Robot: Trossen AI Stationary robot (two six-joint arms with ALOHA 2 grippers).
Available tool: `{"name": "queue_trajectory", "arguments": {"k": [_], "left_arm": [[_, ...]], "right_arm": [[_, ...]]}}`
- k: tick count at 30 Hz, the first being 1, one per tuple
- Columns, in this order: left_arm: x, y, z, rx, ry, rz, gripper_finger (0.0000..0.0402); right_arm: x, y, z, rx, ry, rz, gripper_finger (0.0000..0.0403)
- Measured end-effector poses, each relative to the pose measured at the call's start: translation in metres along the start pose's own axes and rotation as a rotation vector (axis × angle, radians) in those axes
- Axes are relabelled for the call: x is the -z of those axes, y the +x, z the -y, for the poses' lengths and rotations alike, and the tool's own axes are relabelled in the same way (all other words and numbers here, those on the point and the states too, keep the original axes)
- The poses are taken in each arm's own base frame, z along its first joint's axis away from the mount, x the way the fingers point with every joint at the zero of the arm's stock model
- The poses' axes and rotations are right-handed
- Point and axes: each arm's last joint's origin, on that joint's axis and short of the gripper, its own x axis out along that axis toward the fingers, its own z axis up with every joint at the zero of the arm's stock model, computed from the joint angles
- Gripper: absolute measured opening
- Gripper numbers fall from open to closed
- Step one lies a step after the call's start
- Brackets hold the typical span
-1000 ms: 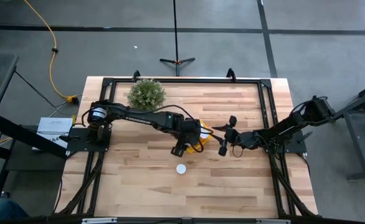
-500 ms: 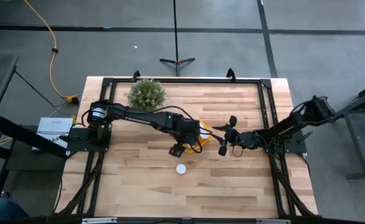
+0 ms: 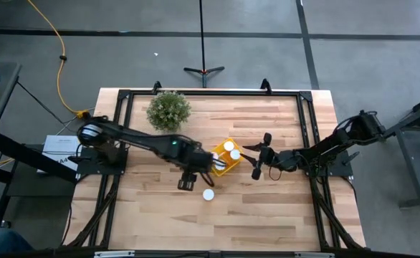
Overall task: Pick and place pill bottles into a basket
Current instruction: Put the orange pill bottle into middle of the yellow basket
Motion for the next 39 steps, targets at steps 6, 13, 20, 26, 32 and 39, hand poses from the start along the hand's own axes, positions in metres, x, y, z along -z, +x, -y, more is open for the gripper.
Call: {"name": "queue_trajectory", "arguments": {"k": [6,13,20,26,32,39], "left_arm": [[0.029,-0.025,0.011,-0.065,-0.050,0.175,0.0226],[0.060,-0.007,0.018,0.122,-0.050,0.505,0.0218],[0.084,0.036,0.023,0.170,-0.023,0.610,0.0216],[0.092,0.046,0.027,0.271,0.010,0.645,0.0216],[0.097,0.049,0.032,0.272,0.024,0.610,0.0216],[0.104,0.054,0.033,0.267,0.024,0.516,0.0216]], "right_arm": [[-0.012,0.008,-0.004,-0.192,-0.009,0.058,0.0140],[-0.035,0.031,-0.020,-0.335,-0.137,-0.026,0.0142],[-0.058,0.044,-0.031,-0.401,-0.150,-0.082,0.0194],[-0.070,0.045,-0.041,-0.611,-0.026,-0.135,0.0249],[-0.071,0.036,-0.057,-0.623,-0.009,-0.126,0.0267],[-0.058,0.039,-0.094,-0.547,-0.051,-0.121,0.0264]]}}
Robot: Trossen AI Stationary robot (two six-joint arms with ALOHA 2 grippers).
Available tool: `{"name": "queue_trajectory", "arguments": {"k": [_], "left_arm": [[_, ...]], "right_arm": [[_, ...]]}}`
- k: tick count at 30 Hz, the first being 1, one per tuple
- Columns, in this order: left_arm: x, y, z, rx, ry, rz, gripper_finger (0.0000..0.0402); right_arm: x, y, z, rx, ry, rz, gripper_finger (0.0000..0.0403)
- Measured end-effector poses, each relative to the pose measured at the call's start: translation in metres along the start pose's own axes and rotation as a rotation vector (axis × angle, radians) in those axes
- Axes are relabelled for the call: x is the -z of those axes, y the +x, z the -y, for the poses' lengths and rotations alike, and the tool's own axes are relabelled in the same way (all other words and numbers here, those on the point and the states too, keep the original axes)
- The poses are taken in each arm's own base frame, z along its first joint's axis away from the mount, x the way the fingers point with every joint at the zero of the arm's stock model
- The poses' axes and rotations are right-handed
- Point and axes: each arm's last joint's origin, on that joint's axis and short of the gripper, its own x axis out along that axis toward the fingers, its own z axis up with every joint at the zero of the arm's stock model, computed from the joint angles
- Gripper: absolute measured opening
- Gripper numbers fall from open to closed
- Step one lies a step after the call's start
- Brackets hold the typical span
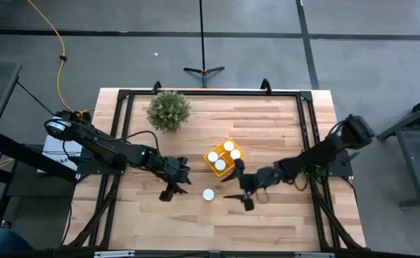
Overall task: Pick and place pill bottles into a basket
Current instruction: Put the orange pill bottle into middle of the yellow basket
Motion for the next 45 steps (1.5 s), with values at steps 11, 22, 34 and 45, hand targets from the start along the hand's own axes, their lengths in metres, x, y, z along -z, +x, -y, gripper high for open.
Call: {"name": "queue_trajectory", "arguments": {"k": [11,22,34,45], "left_arm": [[0.008,0.000,0.000,0.014,-0.038,-0.081,0.0216],[0.011,-0.001,0.000,0.012,-0.033,-0.112,0.0216],[0.012,-0.001,0.000,0.010,-0.040,-0.130,0.0216],[0.013,-0.001,0.000,0.010,-0.041,-0.133,0.0216]], "right_arm": [[0.002,0.060,-0.014,0.066,-0.005,-0.156,0.0264],[0.005,0.083,-0.010,0.037,0.042,-0.248,0.0264],[0.019,0.094,0.003,0.030,0.059,-0.283,0.0264],[0.023,0.094,0.003,-0.013,0.063,-0.309,0.0264]]}}
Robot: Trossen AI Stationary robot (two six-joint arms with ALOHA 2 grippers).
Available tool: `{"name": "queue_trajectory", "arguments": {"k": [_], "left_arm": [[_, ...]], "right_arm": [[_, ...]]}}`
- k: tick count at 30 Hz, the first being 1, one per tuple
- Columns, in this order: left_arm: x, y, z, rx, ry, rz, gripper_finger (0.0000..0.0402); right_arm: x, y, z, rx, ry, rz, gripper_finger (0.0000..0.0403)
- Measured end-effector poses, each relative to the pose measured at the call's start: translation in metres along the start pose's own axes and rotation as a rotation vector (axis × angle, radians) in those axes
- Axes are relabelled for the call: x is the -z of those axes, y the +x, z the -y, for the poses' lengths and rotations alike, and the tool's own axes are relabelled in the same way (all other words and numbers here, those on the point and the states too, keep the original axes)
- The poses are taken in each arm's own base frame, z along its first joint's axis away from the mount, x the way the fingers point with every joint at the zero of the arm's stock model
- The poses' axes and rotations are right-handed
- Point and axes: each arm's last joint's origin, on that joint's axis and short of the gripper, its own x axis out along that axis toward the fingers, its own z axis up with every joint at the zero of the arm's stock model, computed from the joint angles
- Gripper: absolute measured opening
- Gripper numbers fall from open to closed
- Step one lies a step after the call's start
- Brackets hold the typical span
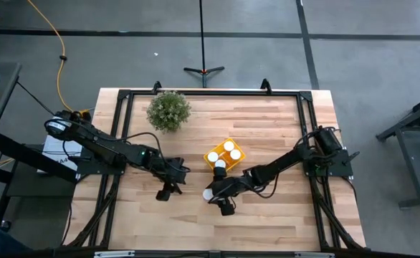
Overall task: Pick and place pill bottles into a basket
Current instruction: Put the orange pill bottle into middle of the yellow basket
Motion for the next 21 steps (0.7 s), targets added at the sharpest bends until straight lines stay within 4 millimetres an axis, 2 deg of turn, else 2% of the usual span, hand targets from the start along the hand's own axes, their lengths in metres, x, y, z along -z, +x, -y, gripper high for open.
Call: {"name": "queue_trajectory", "arguments": {"k": [21], "left_arm": [[0.000,0.000,0.000,-0.001,0.000,0.000,0.0216]], "right_arm": [[0.009,0.013,0.002,0.023,0.029,0.023,0.0253]]}}
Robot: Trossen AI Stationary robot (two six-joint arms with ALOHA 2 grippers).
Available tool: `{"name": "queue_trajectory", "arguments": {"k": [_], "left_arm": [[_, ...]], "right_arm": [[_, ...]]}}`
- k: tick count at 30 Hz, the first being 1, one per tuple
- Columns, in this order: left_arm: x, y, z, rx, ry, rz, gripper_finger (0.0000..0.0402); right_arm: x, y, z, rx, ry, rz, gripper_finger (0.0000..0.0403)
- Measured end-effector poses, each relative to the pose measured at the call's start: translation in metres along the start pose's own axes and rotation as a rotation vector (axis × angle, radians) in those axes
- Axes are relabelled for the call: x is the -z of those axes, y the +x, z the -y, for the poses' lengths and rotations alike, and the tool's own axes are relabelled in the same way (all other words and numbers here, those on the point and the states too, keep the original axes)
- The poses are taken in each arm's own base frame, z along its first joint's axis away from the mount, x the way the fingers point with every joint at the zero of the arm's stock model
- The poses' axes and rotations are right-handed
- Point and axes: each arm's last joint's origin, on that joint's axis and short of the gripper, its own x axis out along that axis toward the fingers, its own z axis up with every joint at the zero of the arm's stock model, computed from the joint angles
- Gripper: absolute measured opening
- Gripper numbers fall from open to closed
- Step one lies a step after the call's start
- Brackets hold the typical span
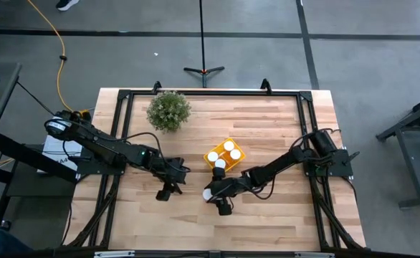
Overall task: Pick and place pill bottles into a basket
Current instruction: Put the orange pill bottle into middle of the yellow basket
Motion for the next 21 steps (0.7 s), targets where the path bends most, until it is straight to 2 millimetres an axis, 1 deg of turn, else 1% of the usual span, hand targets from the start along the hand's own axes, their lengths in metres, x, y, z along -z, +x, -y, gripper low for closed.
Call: {"name": "queue_trajectory", "arguments": {"k": [12,15,18,21], "left_arm": [[0.001,0.000,0.000,-0.002,-0.002,-0.013,0.0216],[0.002,0.000,0.000,-0.002,-0.004,-0.020,0.0216],[0.002,0.000,0.000,-0.003,-0.004,-0.024,0.0216],[0.002,0.000,-0.001,-0.003,-0.002,-0.023,0.0216]], "right_arm": [[-0.001,0.000,0.000,0.000,0.028,0.012,0.0185],[-0.003,0.000,0.000,0.002,0.031,0.027,0.0183],[-0.005,-0.001,0.000,0.021,0.036,0.043,0.0193],[-0.012,-0.006,0.001,0.058,0.053,0.073,0.0195]]}}
